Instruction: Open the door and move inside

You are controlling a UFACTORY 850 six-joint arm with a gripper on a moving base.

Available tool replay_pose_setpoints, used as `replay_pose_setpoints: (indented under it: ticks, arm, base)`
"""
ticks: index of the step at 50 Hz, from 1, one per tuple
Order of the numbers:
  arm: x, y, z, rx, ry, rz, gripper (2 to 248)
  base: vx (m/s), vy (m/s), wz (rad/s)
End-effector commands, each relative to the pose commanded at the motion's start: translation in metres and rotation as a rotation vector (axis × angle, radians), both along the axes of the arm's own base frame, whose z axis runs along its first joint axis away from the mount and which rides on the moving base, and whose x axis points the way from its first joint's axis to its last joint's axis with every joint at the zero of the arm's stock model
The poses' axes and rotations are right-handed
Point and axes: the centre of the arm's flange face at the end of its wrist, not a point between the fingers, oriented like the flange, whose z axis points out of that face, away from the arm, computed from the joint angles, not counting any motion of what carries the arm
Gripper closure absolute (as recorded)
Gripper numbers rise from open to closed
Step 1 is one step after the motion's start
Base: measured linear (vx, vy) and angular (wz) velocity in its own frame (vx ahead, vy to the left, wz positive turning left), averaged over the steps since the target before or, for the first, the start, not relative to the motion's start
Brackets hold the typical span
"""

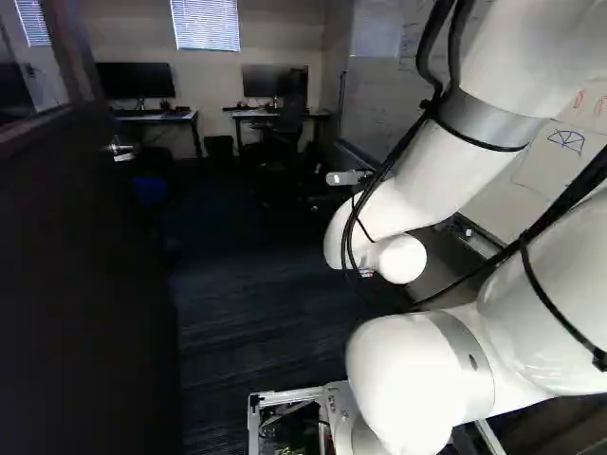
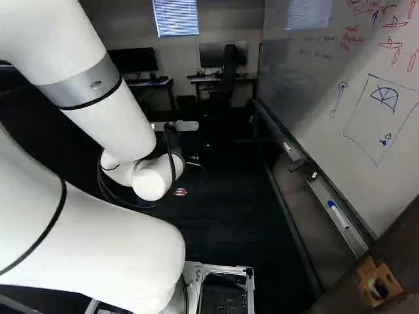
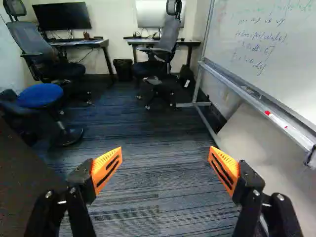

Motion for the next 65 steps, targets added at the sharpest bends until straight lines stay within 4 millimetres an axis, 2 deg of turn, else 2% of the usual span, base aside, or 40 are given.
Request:
replay_pose_setpoints:
  ticks: [65]
  arm:
    - [0.0000, 0.0000, 0.0000, 0.000, 0.000, 0.000, 3]
  base:
    - [0.196, 0.036, -0.008]
